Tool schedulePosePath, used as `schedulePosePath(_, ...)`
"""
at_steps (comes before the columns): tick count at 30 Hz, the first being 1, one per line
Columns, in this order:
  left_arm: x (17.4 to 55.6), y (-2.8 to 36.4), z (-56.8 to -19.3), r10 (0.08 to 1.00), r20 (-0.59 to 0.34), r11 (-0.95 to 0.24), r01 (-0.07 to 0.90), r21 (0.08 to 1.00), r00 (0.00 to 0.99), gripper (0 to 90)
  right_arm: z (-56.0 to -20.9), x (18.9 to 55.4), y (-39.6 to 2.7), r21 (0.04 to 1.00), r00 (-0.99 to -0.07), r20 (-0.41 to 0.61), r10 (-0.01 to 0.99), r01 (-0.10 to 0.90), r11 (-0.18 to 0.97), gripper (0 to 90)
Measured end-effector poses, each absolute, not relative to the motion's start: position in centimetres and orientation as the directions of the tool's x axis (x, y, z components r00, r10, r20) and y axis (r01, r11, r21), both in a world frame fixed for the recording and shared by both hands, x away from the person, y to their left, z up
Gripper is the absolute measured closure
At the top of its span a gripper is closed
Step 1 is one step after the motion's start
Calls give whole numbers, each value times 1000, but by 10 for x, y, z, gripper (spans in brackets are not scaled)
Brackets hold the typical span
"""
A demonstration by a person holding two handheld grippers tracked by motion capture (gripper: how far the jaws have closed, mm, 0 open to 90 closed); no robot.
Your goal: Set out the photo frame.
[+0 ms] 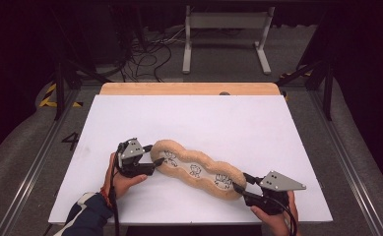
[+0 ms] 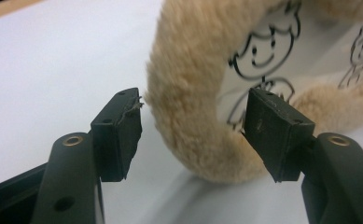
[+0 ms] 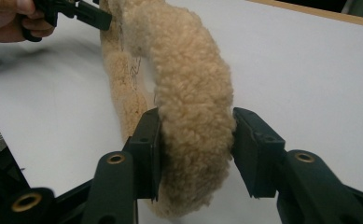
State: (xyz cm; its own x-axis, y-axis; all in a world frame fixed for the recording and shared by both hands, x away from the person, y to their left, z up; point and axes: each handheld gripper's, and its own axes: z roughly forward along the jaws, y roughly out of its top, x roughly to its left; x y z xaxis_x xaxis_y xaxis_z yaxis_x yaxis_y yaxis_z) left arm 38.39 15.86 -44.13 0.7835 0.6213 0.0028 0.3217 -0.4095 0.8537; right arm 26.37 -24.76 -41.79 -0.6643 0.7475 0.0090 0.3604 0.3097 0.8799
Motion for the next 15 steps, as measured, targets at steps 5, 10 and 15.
schedulePosePath(5,393,159,-435,624,14,-397,301,867,782,359,-421,252,-252,884,-648,25,761,370,286,609)
schedulePosePath(10,396,157,-440,565,25,-460,290,839,825,451,-421,251,-252,883,-644,25,765,373,286,613)
schedulePosePath(15,394,157,-438,547,36,-481,278,832,837,571,-423,253,-252,880,-638,30,769,382,283,623)
